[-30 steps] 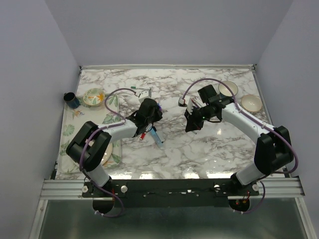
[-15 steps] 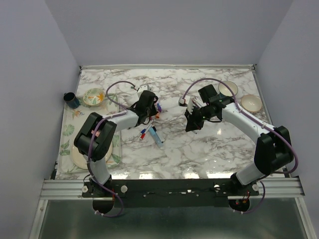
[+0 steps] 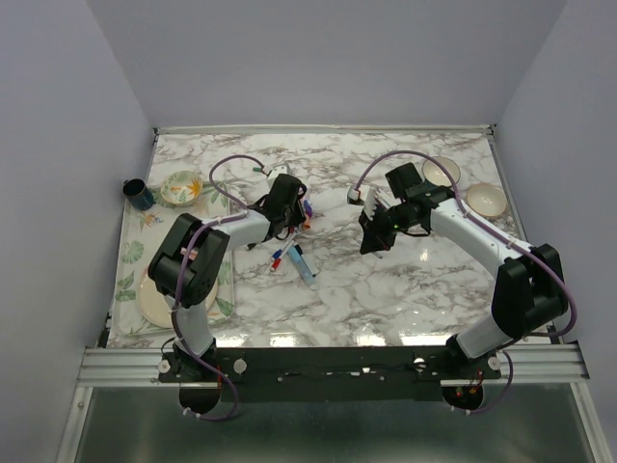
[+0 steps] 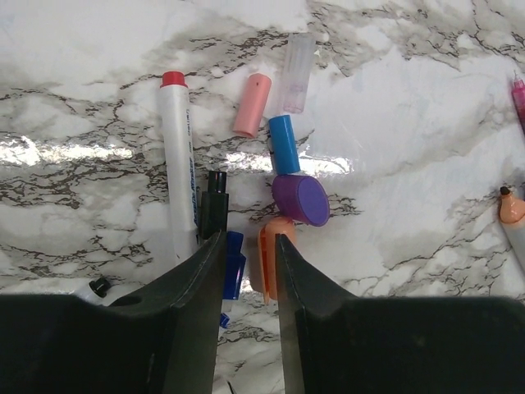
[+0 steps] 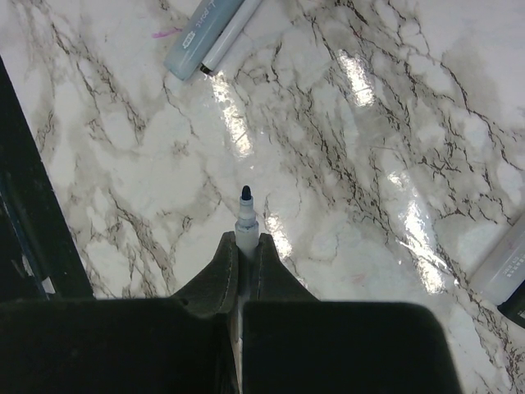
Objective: Open the pen caps
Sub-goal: Place the pen cap on the table with the left arm, then place the barrel on the table with the right arm
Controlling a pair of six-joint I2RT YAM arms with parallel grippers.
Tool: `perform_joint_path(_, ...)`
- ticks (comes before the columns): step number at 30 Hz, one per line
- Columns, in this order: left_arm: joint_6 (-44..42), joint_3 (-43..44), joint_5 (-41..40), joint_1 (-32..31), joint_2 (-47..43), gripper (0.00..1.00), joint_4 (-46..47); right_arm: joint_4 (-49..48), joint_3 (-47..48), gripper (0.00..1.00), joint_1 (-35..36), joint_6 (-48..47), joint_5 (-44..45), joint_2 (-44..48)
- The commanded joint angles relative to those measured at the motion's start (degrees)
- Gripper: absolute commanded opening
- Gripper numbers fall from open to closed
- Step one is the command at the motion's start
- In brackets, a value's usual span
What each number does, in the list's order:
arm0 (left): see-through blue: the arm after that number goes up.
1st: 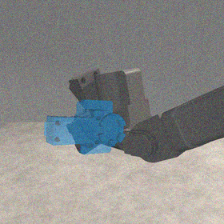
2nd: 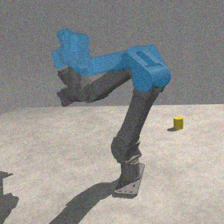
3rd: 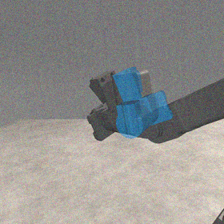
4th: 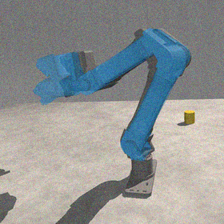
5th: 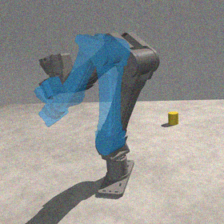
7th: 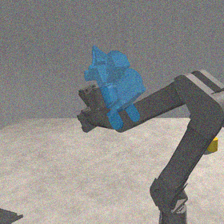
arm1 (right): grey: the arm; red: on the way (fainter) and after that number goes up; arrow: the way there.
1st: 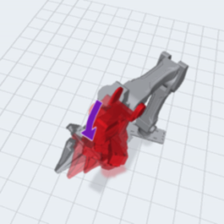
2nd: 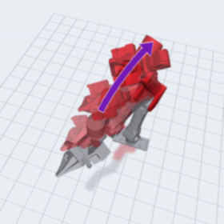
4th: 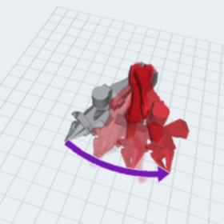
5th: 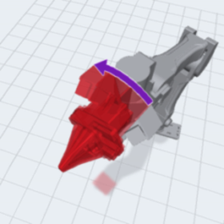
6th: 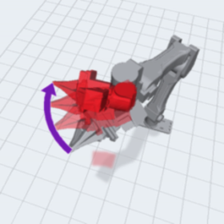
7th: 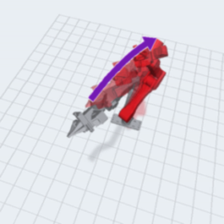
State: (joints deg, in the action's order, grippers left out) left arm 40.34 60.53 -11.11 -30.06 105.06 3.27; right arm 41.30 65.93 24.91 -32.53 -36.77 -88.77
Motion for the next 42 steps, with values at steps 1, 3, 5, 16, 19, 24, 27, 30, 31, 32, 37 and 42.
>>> perform_joint_path(1,-1.31,0.90,0.57,0.45,-0.46,0.41,-1.25,0.10,-0.01,0.01,-0.47,0.19,-0.93,0.97)
perform_joint_path(3,-1.31,0.64,0.57,0.53,-0.82,0.41,-1.33,0.10,-0.01,0.01,-0.56,0.10,-0.93,0.97)
perform_joint_path(5,-1.49,0.64,0.57,0.53,-1.52,0.44,-1.42,0.18,-0.10,0.01,-0.56,0.10,-0.93,0.97)
perform_joint_path(16,-4.39,-0.50,2.50,0.71,-10.03,0.57,-2.30,-0.25,-0.10,0.00,-1.53,0.45,0.04,0.71)
perform_joint_path(19,-4.92,-1.38,2.94,0.80,-13.02,0.61,-2.30,-0.34,-0.10,0.00,-1.79,0.54,0.21,0.53)
perform_joint_path(24,-5.44,-2.79,3.91,1.15,-17.86,0.69,-2.65,-0.52,-0.28,0.01,-2.49,0.72,0.56,0.53)
perform_joint_path(27,-5.97,-3.75,4.69,1.50,-21.20,0.73,-3.00,-0.78,-0.28,0.00,-3.11,0.89,0.74,0.53)
perform_joint_path(30,-6.76,-4.02,5.22,1.85,-24.36,0.78,-4.76,-1.04,-0.28,0.01,-3.90,1.16,1.09,0.53)
perform_joint_path(31,-7.02,-4.02,5.75,2.11,-25.94,0.78,-5.28,-1.04,-0.45,0.01,-3.99,1.24,1.18,0.44)
perform_joint_path(32,-7.55,-4.02,6.01,2.29,-26.82,0.78,-6.25,-1.22,-0.37,0.01,-4.42,1.33,1.35,0.53)
perform_joint_path(37,-10.18,-4.46,6.20,3.17,-34.10,0.87,-9.94,-2.10,-0.63,0.00,-5.48,2.04,2.67,0.09)
perform_joint_path(42,-14.57,-5.16,5.58,4.84,-40.10,0.98,-15.04,-3.15,-0.98,0.01,-7.06,2.74,4.08,-0.35)
